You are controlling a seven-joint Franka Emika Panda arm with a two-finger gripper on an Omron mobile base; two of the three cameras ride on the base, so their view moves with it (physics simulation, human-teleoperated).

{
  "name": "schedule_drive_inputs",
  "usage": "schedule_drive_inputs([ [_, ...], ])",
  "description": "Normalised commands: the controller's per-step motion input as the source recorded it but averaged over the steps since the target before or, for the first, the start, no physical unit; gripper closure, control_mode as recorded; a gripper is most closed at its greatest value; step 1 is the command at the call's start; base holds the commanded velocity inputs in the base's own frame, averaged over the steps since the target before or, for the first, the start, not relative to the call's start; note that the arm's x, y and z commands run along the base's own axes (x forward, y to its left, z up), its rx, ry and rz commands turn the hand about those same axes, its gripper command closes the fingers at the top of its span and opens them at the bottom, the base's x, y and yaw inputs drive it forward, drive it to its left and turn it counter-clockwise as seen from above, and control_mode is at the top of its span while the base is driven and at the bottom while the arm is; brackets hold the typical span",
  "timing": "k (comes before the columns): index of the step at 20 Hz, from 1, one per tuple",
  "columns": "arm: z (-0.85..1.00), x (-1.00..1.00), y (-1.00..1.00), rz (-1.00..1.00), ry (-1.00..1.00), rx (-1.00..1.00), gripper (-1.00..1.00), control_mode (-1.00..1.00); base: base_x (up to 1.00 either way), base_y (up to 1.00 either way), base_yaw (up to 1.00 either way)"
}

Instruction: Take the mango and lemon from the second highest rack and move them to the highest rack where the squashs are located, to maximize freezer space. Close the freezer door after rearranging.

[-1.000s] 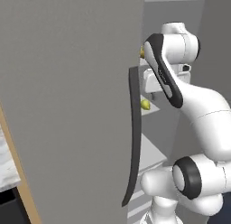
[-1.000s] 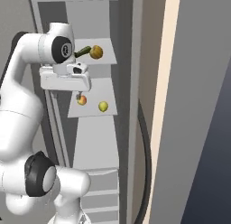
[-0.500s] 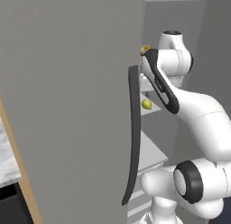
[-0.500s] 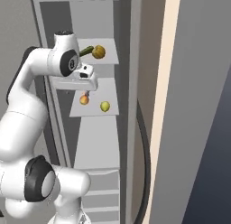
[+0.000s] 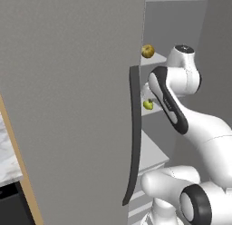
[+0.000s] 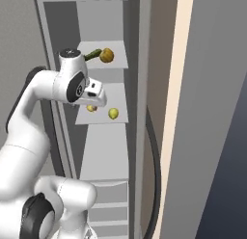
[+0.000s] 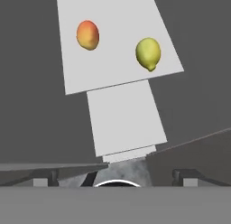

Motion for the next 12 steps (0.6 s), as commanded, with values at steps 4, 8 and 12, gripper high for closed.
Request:
schedule_drive_inputs([
  [4, -0.07, 0.14, -0.60, 0.00, -0.01, 0.29, -1.00, -1.00, 0.00, 0.00, 0.00],
  [8, -0.23, 0.06, -0.45, 0.00, 0.00, 0.18, -1.00, -1.00, 0.00, 0.00, 0.00],
  [12, -0.28, 0.18, -0.14, 0.00, 0.00, 0.02, -1.00, -1.00, 0.00, 0.00, 0.00],
])
